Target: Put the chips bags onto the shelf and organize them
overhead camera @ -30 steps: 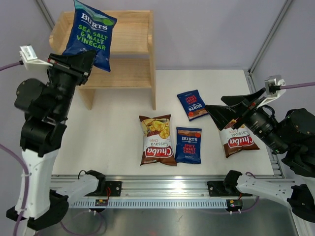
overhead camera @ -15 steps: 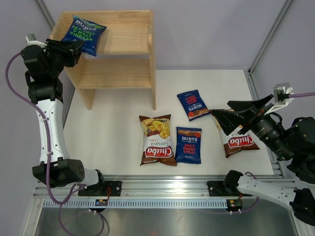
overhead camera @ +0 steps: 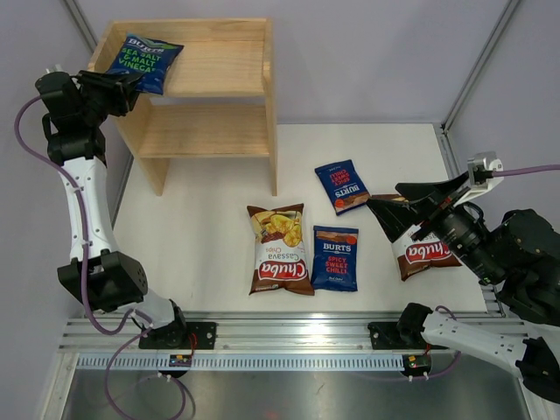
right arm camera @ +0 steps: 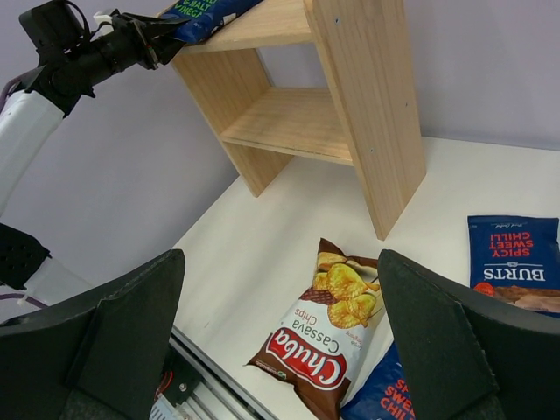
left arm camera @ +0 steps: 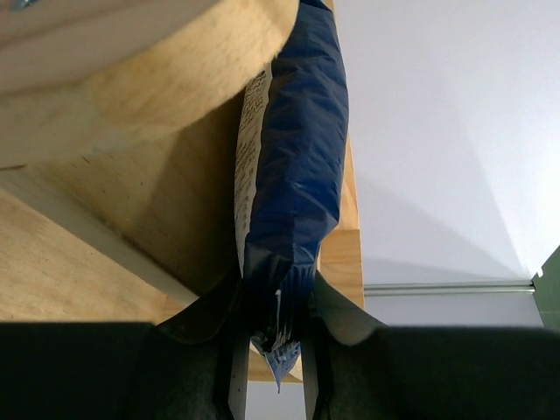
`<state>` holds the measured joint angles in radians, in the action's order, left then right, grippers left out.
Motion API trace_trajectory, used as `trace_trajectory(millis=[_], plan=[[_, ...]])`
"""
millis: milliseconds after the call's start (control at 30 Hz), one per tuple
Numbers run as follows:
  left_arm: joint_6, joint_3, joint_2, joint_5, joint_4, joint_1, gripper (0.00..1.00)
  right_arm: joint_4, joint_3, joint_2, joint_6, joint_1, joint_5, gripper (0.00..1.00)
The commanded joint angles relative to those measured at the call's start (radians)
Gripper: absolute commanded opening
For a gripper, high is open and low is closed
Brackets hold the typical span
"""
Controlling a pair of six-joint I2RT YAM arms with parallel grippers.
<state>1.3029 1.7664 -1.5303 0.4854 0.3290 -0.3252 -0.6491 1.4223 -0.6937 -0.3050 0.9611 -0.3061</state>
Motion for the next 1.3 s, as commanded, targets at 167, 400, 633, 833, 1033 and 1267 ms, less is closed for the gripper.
trace_trajectory(millis=[167,400,633,833,1033,1267], plan=[[0.002,0.117,-0.057,-0.08,0.074,-0.006,0.09,0.103,-0.066,0.026,0.038,-0.002,-0.042,1.0],[0.003,0.191,-0.108,-0.139,0.117,0.005,0.11,0.135,-0.092,0.014,0.044,-0.002,-0.027,1.0],[-0.022,0.254,-0.154,-0.153,0.153,0.014,0.2,0.16,-0.135,0.017,0.044,-0.002,-0.024,0.99],[-0.083,0.185,-0.071,-0.232,0.165,0.037,0.45,0.169,-0.135,0.01,0.052,-0.002,-0.033,0.99],[-0.145,0.176,-0.018,-0.327,0.255,0.052,0.62,0.174,-0.129,0.002,0.044,-0.002,-0.021,0.99],[-0.212,0.24,-0.047,-0.354,0.355,0.052,0.79,0.163,-0.122,-0.02,0.043,-0.002,-0.018,1.0]])
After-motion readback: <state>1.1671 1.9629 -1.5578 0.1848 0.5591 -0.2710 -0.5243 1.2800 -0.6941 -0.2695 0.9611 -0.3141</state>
